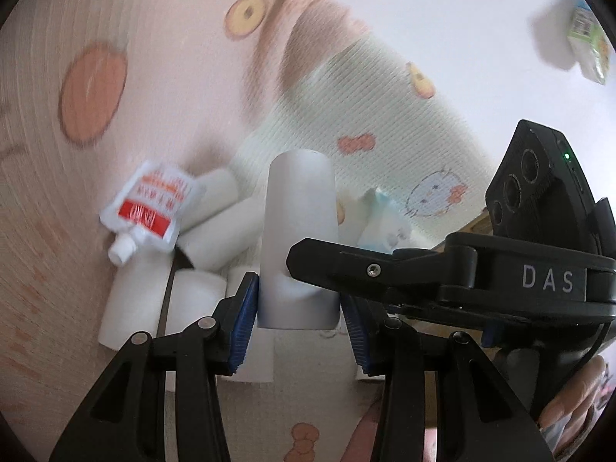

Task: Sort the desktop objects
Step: 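Close the left gripper on the tube and lift while the right gripper clamps it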

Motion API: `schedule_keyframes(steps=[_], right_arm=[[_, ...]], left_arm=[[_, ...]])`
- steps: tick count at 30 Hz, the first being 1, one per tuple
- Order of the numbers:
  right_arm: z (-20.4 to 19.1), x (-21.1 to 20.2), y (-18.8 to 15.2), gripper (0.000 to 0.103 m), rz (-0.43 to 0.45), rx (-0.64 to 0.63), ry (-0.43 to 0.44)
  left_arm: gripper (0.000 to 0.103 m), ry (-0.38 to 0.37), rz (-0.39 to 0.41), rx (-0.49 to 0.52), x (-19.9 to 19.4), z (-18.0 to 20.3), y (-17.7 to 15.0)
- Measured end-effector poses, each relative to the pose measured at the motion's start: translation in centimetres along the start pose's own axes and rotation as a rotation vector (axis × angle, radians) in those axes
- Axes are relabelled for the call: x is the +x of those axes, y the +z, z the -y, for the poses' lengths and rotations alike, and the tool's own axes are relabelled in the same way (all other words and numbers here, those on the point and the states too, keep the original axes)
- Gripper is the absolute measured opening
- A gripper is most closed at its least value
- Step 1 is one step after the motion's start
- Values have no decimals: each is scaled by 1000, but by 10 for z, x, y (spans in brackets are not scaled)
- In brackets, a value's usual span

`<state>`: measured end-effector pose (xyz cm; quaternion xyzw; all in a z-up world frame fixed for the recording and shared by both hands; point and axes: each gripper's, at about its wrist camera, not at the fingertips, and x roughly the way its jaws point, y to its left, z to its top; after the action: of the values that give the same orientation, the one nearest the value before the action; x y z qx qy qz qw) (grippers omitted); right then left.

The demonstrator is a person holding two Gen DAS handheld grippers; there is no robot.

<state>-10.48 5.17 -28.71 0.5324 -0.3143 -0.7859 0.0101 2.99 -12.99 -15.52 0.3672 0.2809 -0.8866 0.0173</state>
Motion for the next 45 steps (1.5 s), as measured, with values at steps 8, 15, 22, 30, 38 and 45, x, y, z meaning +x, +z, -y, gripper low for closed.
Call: schedule_keyframes(steps=[8,15,22,30,38,45], right_arm=[[-22,-48,2,39,88,-63,3],[-18,-87,2,39,152,-53,35],[-17,-124,-1,39,227,-60,32],[-8,-161,-6,40,297,-46,39],[21,-200,-11,40,365,23,26],[48,-237,-16,40,393,71,-22]], left_arm=[[47,-28,67,58,-21,33,11],[47,-21,97,129,-27,66,18],[47,-32,116,188,-26,99,26],[47,-46,123,257,-29,144,28],[47,-79,104,345,-22,186,26],[47,-141,57,400,-10,226,23]])
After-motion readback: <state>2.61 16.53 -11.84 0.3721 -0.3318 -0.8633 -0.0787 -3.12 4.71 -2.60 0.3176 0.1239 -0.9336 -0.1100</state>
